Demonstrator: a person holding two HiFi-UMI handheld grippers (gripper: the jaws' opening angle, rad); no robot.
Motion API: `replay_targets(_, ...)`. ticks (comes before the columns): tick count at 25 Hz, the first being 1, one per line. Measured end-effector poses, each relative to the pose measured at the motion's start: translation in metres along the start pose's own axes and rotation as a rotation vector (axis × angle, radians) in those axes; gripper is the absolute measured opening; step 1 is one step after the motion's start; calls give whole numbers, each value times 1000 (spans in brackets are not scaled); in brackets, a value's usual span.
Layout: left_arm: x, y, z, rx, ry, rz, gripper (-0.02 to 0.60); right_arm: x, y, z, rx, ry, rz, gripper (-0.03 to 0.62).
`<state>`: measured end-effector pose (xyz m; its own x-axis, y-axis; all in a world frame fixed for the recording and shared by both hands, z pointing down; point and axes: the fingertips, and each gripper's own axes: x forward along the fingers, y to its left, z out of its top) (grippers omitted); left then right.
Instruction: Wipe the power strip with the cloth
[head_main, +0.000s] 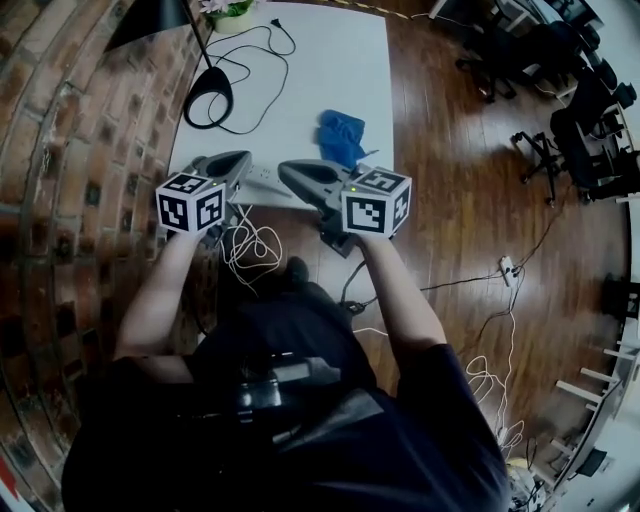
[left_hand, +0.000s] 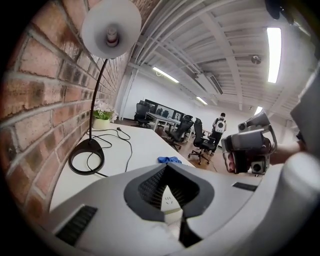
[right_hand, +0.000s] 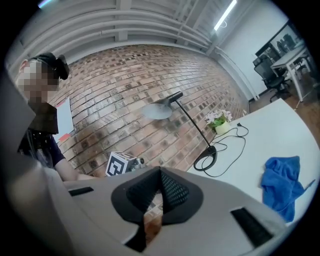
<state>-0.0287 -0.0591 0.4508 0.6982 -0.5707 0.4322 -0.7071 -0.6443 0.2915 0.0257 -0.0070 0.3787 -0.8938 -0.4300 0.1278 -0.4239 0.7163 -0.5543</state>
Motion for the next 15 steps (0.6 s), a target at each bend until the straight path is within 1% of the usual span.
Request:
replay_targets(5, -1, -17, -2, 3, -20, -64, -7, -14, 14, -2, -4, -31, -55, -23)
replay_targets(8, -2, -32, 4, 0, -53, -112, -8, -28, 22, -5, -11, -40, -98, -23)
replay_targets(10, -5, -49, 17, -10, -103, -147, -8, -41, 28, -4, -29, -41, -133, -23)
replay_targets(11, -9, -59, 29, -8, -142, -163, -8, -49, 31, -2, -46, -44, -151, -23)
replay_targets(13, -19, -81, 56, 20, -226, -196, -8, -67, 41, 7, -90, -64, -183, -23)
replay_targets(15, -23, -100, 78, 50, -280, -237, -8, -84, 52, 17, -135, -97, -207, -23)
